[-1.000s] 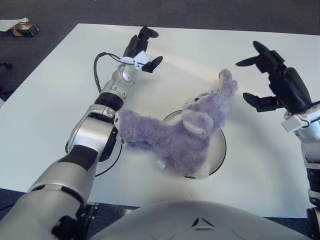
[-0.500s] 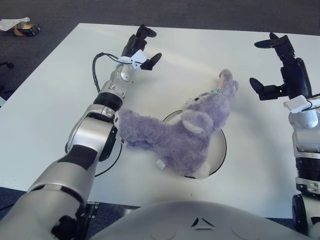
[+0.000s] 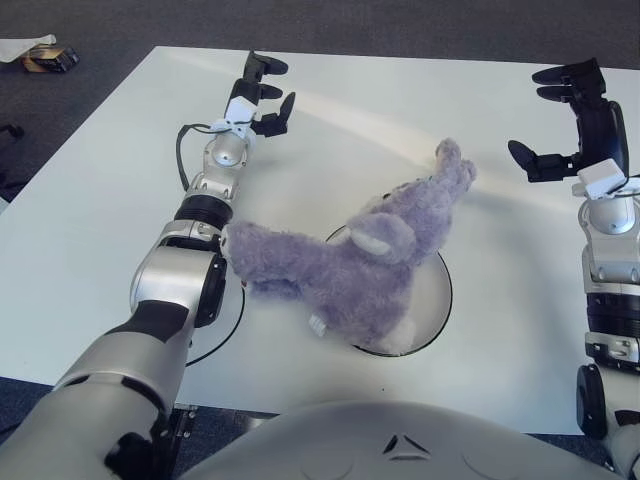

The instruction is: Put the doll into the plate.

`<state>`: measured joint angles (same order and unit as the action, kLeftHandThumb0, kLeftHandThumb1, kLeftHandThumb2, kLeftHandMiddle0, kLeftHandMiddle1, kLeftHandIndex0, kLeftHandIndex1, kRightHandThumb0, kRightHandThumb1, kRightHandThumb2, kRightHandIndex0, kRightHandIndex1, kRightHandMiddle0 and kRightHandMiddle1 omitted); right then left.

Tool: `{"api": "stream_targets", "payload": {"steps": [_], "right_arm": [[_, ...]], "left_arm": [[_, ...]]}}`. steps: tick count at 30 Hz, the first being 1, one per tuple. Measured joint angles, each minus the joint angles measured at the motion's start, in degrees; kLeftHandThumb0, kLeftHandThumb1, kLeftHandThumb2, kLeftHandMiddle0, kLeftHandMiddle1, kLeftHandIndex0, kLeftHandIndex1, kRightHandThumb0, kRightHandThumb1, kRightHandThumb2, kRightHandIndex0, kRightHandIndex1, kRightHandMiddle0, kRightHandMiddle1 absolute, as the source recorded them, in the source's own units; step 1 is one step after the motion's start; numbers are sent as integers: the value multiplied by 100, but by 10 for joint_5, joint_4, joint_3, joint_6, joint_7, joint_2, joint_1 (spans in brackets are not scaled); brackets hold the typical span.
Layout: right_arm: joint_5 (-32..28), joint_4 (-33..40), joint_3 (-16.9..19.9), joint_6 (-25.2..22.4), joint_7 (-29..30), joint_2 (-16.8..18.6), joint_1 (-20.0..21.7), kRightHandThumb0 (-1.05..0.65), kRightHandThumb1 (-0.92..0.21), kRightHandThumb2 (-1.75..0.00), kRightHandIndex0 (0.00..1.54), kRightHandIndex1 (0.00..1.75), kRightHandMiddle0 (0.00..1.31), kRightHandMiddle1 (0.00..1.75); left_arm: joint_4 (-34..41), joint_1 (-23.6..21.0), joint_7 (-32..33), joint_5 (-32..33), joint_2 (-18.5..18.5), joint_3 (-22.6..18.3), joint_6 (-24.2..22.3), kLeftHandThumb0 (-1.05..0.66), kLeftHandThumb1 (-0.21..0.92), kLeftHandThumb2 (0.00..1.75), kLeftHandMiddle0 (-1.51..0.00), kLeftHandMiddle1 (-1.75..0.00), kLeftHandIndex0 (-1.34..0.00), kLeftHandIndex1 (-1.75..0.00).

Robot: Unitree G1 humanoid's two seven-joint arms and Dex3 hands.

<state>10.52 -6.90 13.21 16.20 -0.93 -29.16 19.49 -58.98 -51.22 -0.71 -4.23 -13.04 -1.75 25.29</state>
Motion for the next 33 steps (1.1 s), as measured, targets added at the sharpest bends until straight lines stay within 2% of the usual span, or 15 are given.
{"api": "stream_targets", "payload": {"steps": [4, 11, 14, 16, 20, 33], "right_arm": [[-53, 3, 3, -48, -31, 12, 3, -33, -44, -105, 39, 125, 4, 132], [-135, 13, 4, -132, -62, 48, 7, -35, -63, -98, 37, 138, 1, 148], [-153, 14, 5, -155, -62, 63, 10, -35, -82, -67, 38, 140, 12, 166], [-160, 14, 6, -165, -62, 68, 12, -35, -87, -60, 38, 141, 15, 170], [-171, 14, 11, -183, -53, 82, 22, -34, -91, -54, 37, 140, 17, 174], [-190, 31, 24, -224, 6, 140, 35, -35, -92, -52, 33, 136, 20, 175]], "left_arm": [[18, 13, -12, 35, 9, -24, 3, -35, 89, 56, -26, -128, -17, -172], [26, 32, -27, 60, 9, -52, 29, -35, 92, 52, -29, -130, -19, -174], [23, 38, -35, 63, 6, -60, 45, -35, 92, 52, -30, -130, -19, -175], [22, 41, -39, 64, 6, -63, 52, -35, 92, 52, -30, -130, -19, -175], [26, 53, -46, 75, 5, -73, 61, -35, 92, 52, -31, -131, -19, -175], [77, 124, -60, 102, 9, -92, 68, -35, 92, 52, -36, -134, -19, -175]]}}
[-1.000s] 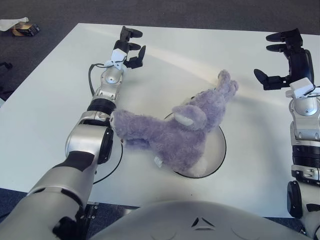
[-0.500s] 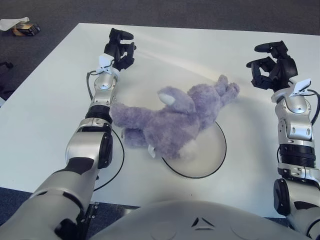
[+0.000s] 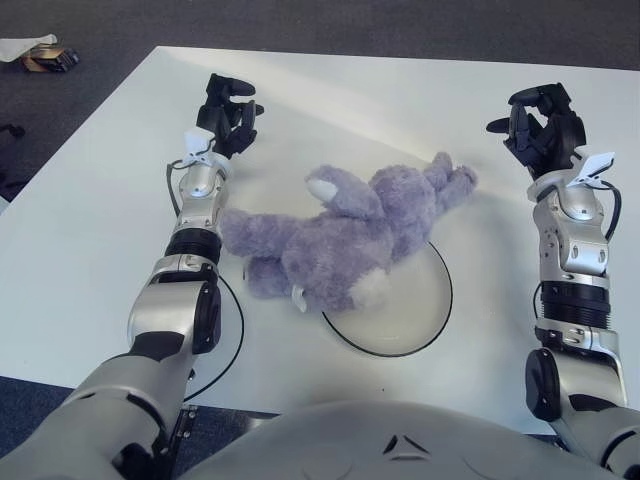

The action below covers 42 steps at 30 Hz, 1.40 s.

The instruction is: Put the doll into the plate.

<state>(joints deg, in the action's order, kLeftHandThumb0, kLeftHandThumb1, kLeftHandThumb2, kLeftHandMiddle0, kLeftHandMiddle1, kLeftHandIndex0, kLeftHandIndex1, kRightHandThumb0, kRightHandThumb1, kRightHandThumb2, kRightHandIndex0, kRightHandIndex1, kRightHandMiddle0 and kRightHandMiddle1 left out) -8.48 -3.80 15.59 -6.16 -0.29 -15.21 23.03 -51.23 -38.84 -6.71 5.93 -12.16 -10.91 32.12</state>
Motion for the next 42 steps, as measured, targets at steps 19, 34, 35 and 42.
{"api": "stream_targets", "payload": {"steps": [19, 34, 35, 42], "right_arm": [[-14, -65, 12, 22, 16, 35, 13, -35, -89, -55, 31, 138, 22, 175], [-11, -73, 15, 37, 24, 38, 3, -36, -86, -60, 38, 143, 23, 175], [-10, -74, 14, 38, 24, 39, 2, -36, -86, -61, 38, 144, 24, 175], [4, -89, 6, 55, 27, 39, -6, -37, -80, -68, 42, 151, 26, 175]], "left_arm": [[61, 61, 1, 7, 13, -4, 8, -4, 68, 81, -49, -149, -20, -175], [68, 87, 3, 7, 30, -5, 20, -1, 32, 127, -67, -160, -40, -175], [70, 87, 2, 8, 30, -5, 21, -1, 30, 131, -68, -161, -41, -175], [78, 91, -28, 26, 32, -4, 35, -1, 17, 149, -73, -172, -49, -174]]}}
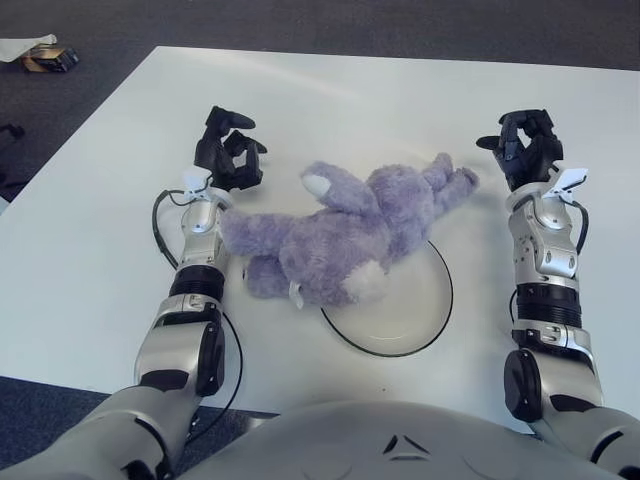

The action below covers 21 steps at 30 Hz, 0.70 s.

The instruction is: Put the doll into the plate.

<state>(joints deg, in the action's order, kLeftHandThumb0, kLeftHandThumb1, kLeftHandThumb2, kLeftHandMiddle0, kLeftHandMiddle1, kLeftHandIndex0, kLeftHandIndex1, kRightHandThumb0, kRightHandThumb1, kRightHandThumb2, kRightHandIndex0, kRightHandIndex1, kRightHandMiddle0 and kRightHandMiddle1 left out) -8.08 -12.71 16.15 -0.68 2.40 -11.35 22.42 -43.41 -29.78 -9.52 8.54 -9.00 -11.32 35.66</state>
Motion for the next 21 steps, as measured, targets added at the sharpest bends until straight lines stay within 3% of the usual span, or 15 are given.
{"api": "stream_targets", "payload": {"steps": [3, 5, 8, 21], "right_arm": [[6, -9, -2, 15, 1, 0, -4, -37, -76, -74, 43, 153, 29, 175], [8, -18, -3, 26, 1, 0, -7, -16, -67, -82, 46, 148, 31, 175], [10, -31, -4, 35, 1, 0, -10, -6, -59, -90, 49, 147, 35, 175], [32, -64, -11, 71, 12, -1, -12, -1, -40, -114, 57, 152, 44, 175]], "left_arm": [[3, 1, -10, 4, 0, 0, 0, -1, 11, 156, -78, -174, -55, -172], [5, 3, -16, 6, 0, 0, 0, -1, 6, 160, -81, -174, -58, -170], [8, 7, -20, 7, 0, 0, -3, -1, 3, 164, -84, -174, -61, -169], [36, 21, -13, 7, 4, 0, -38, -2, 3, 165, -86, -175, -58, -172]]}}
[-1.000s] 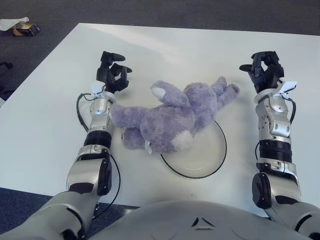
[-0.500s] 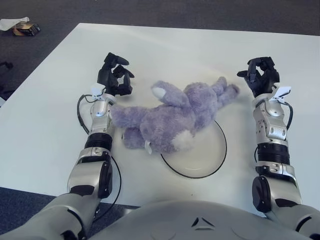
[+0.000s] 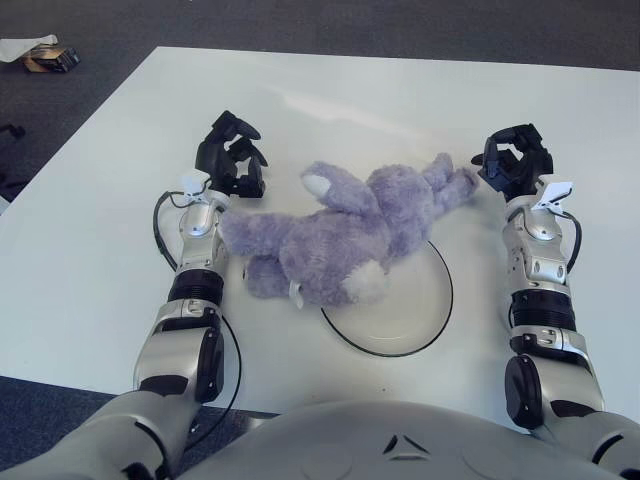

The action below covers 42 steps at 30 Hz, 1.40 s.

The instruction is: Put the doll into the plate.

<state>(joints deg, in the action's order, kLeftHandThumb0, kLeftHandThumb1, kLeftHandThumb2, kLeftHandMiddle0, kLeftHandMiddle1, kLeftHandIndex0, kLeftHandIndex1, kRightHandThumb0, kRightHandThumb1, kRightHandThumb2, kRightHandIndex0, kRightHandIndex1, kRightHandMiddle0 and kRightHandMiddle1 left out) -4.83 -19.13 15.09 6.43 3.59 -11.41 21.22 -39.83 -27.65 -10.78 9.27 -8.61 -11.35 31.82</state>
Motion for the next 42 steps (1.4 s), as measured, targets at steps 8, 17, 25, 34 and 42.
{"api": "stream_targets", "payload": {"steps": [8, 17, 25, 34, 42], "right_arm": [[-2, -11, -4, 29, -16, -1, -10, -1, -30, -131, 62, 165, 45, 175], [-10, -38, 4, 51, -35, -4, -29, -1, -23, -143, 66, 174, 47, 174], [-15, -39, 13, 41, -35, -5, -31, -1, -19, -145, 70, 175, 53, 167], [-26, -44, 17, 40, -34, -5, -30, -1, -15, -149, 73, 175, 57, 164], [-31, -67, 26, 71, -29, -2, -25, -1, -10, -155, 77, 175, 60, 165]], "left_arm": [[28, 12, 22, 0, 11, -1, -29, -2, 3, 164, -86, -175, -60, -168], [64, 33, 34, -6, 15, -1, -61, -1, 16, 151, -63, -175, -60, -174], [88, 45, 44, -19, 14, 7, -105, -2, 6, 163, -84, -175, -55, -174], [107, 55, 44, -21, 12, 13, -131, -1, 5, 163, -84, -175, -56, -172], [110, 57, 39, -19, 11, 13, -137, -1, 5, 162, -84, -175, -58, -169]]}}
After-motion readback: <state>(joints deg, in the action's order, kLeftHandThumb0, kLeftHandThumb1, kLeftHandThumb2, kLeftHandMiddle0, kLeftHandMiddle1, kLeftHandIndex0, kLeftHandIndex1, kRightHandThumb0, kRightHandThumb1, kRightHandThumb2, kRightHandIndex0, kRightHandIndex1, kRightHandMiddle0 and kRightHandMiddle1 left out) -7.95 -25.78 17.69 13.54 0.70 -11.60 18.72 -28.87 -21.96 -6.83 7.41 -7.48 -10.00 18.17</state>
